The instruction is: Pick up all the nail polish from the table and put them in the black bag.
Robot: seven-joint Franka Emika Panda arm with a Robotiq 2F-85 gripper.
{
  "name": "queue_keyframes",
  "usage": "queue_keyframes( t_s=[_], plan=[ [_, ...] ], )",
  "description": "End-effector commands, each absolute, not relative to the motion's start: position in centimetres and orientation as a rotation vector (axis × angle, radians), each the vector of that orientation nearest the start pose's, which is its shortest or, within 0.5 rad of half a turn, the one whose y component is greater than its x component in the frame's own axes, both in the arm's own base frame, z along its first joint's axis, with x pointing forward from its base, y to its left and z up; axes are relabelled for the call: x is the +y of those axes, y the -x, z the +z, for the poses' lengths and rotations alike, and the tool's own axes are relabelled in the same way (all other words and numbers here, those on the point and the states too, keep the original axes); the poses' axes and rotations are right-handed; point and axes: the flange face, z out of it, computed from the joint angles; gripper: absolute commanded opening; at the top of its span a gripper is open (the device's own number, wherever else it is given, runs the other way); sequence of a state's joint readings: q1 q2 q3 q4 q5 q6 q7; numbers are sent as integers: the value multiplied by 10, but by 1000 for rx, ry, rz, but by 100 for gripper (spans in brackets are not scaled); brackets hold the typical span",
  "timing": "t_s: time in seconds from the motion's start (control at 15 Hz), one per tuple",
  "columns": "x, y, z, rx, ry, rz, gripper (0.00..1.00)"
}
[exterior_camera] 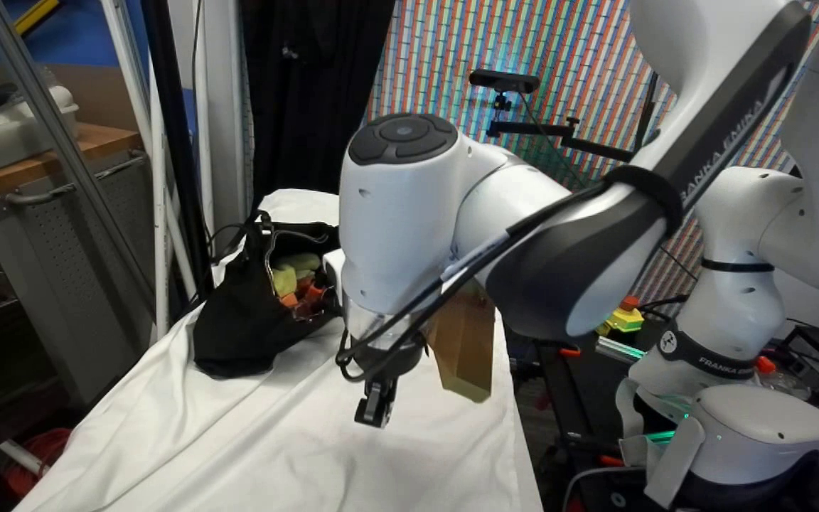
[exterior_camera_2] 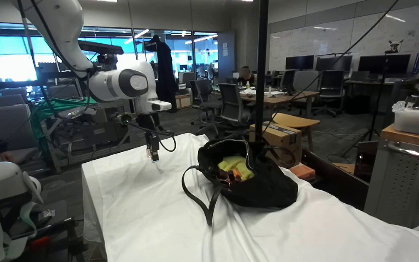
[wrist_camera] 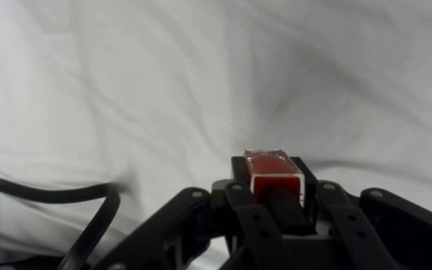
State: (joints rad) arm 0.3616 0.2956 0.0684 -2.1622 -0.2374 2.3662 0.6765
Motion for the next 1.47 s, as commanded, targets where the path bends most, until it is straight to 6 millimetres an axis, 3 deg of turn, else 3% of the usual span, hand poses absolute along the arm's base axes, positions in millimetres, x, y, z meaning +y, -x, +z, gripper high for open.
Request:
queue_keyframes(
  t_s=[0.0,0.4,0.8,1.07,1.4],
  plan=[
    [189,-523,280,106,3356,-82,15],
    [131,-560,303,114,3418,-229,15],
    [103,-596,318,114,3454,-386,15],
    [92,-618,314,141,3453,-397,15],
    [80,-644,295,160,3458,-362,15]
  ],
)
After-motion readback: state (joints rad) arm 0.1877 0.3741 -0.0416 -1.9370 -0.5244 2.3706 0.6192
